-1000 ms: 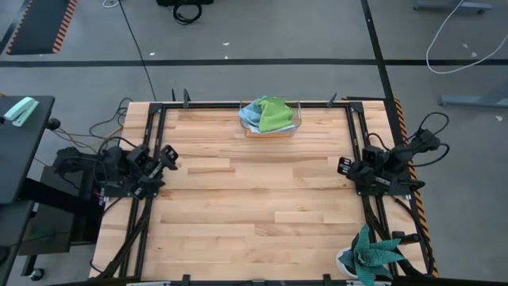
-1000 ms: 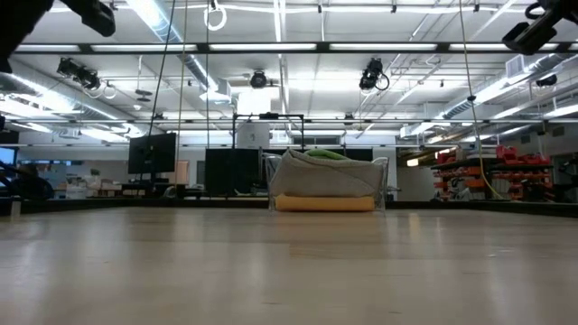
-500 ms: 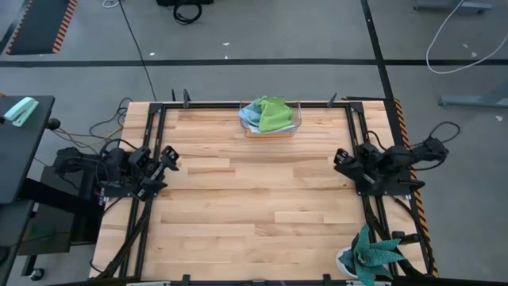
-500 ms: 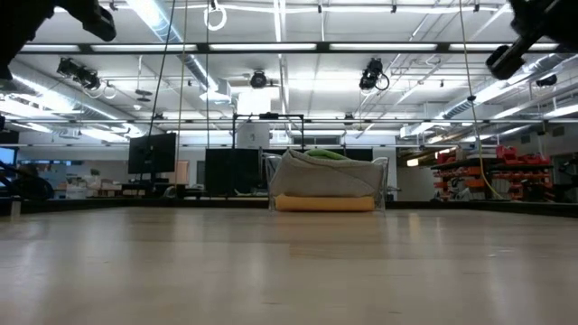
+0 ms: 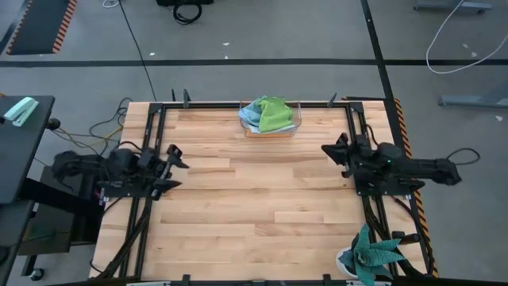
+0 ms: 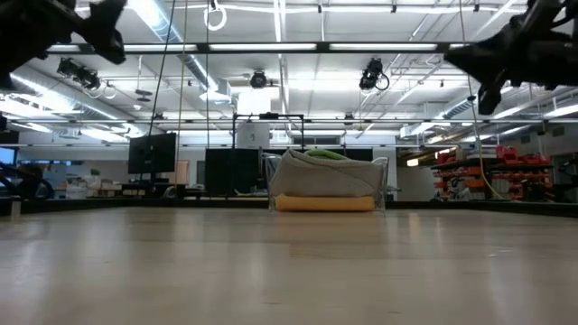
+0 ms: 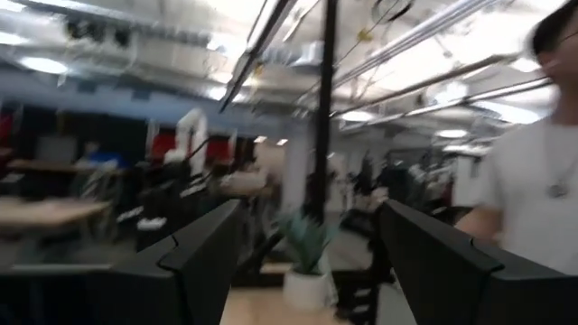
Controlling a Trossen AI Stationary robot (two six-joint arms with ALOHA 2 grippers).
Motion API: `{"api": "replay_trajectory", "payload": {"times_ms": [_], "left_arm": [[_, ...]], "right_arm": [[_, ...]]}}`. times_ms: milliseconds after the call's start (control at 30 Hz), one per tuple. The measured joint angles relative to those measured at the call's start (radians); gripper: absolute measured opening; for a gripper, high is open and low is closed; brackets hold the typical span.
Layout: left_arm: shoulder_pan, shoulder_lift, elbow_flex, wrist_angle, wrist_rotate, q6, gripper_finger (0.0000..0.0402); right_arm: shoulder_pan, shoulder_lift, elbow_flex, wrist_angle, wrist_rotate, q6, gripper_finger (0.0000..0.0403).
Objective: Fold microfiber towels
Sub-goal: Return to Home Position
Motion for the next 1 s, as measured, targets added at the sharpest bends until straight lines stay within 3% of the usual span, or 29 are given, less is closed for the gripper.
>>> {"api": "replay_trajectory", "payload": {"times_ms": [300, 433, 700, 1000], "left_arm": [[0.117, 0.0, 0.0, -0.2, -0.012, -0.006, 0.0272], [0.141, 0.0, 0.0, -0.294, -0.012, -0.001, 0.0272], [0.143, 0.003, 0.0, -0.489, -0.011, -0.001, 0.0272], [0.143, 0.003, 0.0, -0.499, -0.011, -0.001, 0.0272]], "right_arm": [[-0.175, 0.0, 0.0, -0.2, 0.0, -0.103, 0.0032], [-0.215, 0.008, 0.0, -0.202, -0.003, -0.19, 0.0032], [-0.236, 0.008, 0.0, -0.202, -0.004, -0.308, 0.0032], [-0.236, 0.008, 0.0, -0.202, -0.004, -0.309, 0.0032]]}}
